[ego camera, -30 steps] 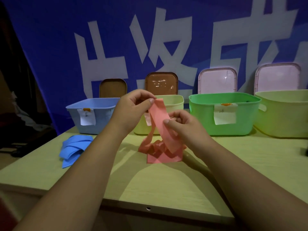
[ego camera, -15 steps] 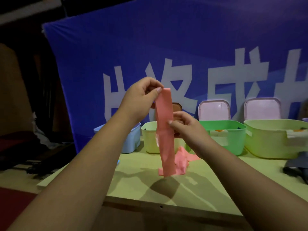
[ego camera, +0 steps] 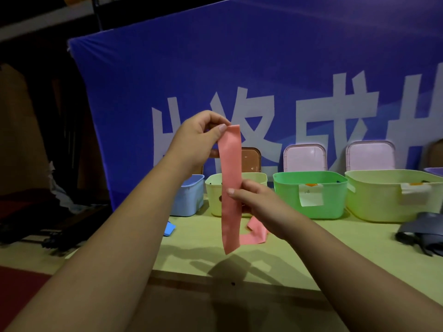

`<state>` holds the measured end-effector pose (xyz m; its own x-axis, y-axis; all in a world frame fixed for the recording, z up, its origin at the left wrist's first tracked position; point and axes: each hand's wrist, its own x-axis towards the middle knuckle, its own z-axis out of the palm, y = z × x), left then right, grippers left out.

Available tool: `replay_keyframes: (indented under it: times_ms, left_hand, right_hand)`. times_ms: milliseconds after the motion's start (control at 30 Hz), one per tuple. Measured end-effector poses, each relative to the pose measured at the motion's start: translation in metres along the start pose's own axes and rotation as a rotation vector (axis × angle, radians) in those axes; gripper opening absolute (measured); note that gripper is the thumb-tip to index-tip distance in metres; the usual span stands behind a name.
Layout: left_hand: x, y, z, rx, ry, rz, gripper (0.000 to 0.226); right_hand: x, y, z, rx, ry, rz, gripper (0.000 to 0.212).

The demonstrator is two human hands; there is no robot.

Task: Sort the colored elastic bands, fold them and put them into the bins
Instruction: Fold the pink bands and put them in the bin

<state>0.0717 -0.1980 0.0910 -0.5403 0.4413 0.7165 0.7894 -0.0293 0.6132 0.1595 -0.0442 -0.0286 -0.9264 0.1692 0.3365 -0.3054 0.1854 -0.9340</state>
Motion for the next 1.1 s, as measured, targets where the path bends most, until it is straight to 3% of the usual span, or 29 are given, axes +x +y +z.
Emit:
replay_keyframes:
  times_ms: [367,600,733,800,967,1100]
  left_hand:
    - [0.000,-0.017,-0.003,-0.004,0.015,-0.031,0.013]
    - [-0.015,-0.053,0.019,-0.054,-0.017,-0.148,0.011]
    - [-0.026,-0.076,0.034,-0.101,-0.050,-0.224,0.013]
    - [-0.030,-0.090,0.043,-0.104,-0.059,-0.246,0.012]
    - [-0.033,-0.124,0.062,-0.091,-0.056,-0.282,0.011]
    - [-0.028,-0.145,0.076,-0.064,-0.072,-0.284,0.011]
  right_hand:
    - [-0.007,0.005,0.007,0.023,0.035,0.068,0.020]
    - [-0.026,0.026,0.001,0.098,-0.080,0.171,0.022]
    - [-0.030,0.046,-0.004,0.228,-0.236,0.286,0.022]
    - [-0.028,0.057,-0.009,0.170,-0.272,0.305,0.023]
    - [-0.009,0.083,-0.020,-0.144,-0.112,0.340,0.029]
    - [0.013,0.088,-0.034,-0.349,-0.101,0.362,0.031]
